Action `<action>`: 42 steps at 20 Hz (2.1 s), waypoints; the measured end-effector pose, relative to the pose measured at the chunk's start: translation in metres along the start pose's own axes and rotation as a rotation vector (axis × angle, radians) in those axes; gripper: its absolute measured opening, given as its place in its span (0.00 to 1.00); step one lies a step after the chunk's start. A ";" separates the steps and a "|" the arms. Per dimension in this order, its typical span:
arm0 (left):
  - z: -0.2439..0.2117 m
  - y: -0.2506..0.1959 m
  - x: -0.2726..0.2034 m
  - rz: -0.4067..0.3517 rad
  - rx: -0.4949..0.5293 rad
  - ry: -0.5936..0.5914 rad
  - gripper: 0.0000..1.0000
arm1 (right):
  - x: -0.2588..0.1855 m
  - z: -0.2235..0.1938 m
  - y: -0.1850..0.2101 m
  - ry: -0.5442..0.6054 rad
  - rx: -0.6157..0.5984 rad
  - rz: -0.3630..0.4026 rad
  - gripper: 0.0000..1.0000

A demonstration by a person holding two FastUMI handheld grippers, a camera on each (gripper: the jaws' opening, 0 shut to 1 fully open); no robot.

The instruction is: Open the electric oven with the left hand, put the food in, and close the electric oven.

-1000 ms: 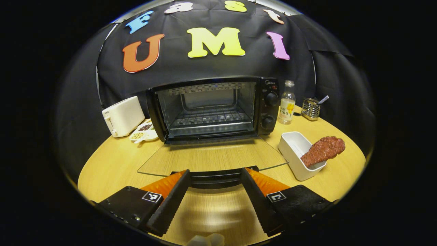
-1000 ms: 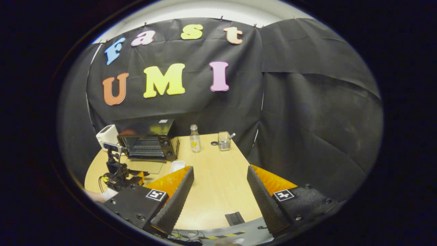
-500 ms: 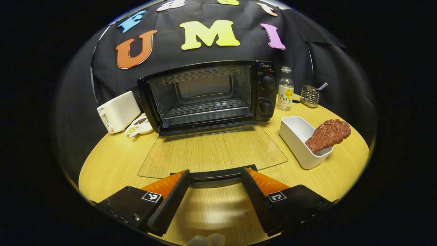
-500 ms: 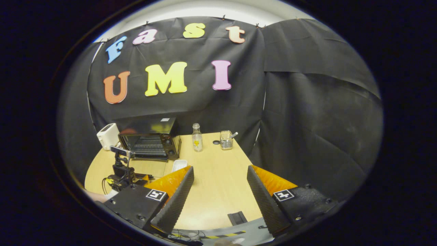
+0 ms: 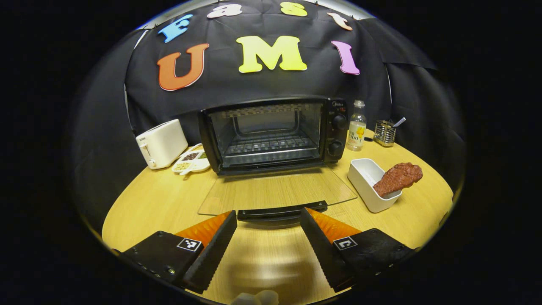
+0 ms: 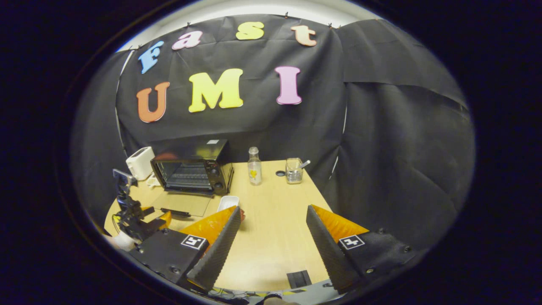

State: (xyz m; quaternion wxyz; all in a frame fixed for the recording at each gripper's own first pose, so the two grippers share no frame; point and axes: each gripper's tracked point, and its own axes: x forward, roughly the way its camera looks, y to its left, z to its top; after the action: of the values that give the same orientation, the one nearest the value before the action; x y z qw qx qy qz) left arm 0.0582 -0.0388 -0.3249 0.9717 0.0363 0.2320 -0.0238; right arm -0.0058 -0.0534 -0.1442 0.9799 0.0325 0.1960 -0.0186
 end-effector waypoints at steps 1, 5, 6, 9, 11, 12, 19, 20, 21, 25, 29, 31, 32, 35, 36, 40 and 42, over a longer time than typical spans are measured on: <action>0.008 0.003 -0.012 -0.002 -0.011 -0.017 0.96 | 0.012 -0.003 0.002 0.014 0.008 0.030 0.99; 0.046 0.022 -0.059 0.028 -0.034 -0.074 0.96 | 0.075 -0.037 0.010 0.130 0.032 0.136 0.99; 0.057 0.026 -0.070 0.041 -0.047 -0.083 0.97 | 0.093 -0.045 0.015 0.163 0.048 0.169 0.99; 0.081 0.038 -0.093 0.101 -0.072 -0.115 0.96 | 0.141 -0.068 0.036 0.260 0.095 0.267 0.97; 0.093 0.042 -0.108 0.146 -0.085 -0.121 0.96 | 0.166 -0.081 0.053 0.330 0.120 0.338 0.95; 0.099 0.043 -0.115 0.166 -0.091 -0.125 0.96 | 0.177 -0.087 0.058 0.360 0.133 0.365 0.95; 0.120 0.038 -0.139 0.298 -0.111 -0.115 0.97 | 0.222 -0.112 0.092 0.553 0.302 0.527 0.70; 0.124 0.033 -0.140 0.299 -0.117 -0.126 0.96 | 0.222 -0.114 0.093 0.574 0.324 0.540 0.72; 0.126 0.032 -0.139 0.303 -0.128 -0.125 0.97 | 0.223 -0.114 0.095 0.590 0.352 0.551 0.61; 0.130 0.032 -0.138 0.337 -0.164 -0.124 0.97 | 0.223 -0.114 0.095 0.661 0.433 0.585 0.21; 0.131 0.035 -0.143 0.367 -0.174 -0.126 0.97 | 0.225 -0.109 0.094 0.678 0.449 0.595 0.16; 0.131 0.037 -0.146 0.367 -0.170 -0.125 0.97 | 0.223 -0.100 0.094 0.661 0.452 0.605 0.16; 0.133 0.037 -0.147 0.363 -0.164 -0.127 0.97 | 0.220 -0.091 0.095 0.649 0.466 0.618 0.15; 0.137 0.041 -0.144 0.347 -0.148 -0.133 0.97 | 0.211 -0.067 0.106 0.605 0.476 0.647 0.15; 0.140 0.041 -0.143 0.333 -0.150 -0.139 0.97 | 0.206 -0.059 0.113 0.589 0.471 0.663 0.15; 0.146 0.042 -0.140 0.260 -0.142 -0.151 0.97 | 0.195 -0.031 0.145 0.513 0.474 0.662 0.14; 0.149 0.050 -0.142 0.241 -0.133 -0.158 0.97 | 0.194 -0.021 0.170 0.487 0.504 0.670 0.15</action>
State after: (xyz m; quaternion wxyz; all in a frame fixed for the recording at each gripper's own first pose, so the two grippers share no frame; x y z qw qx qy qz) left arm 0.0019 0.0026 -0.1257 0.9830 -0.0028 0.1500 0.1055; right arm 0.1734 0.1128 -0.2286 0.8192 0.3337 0.3878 0.2592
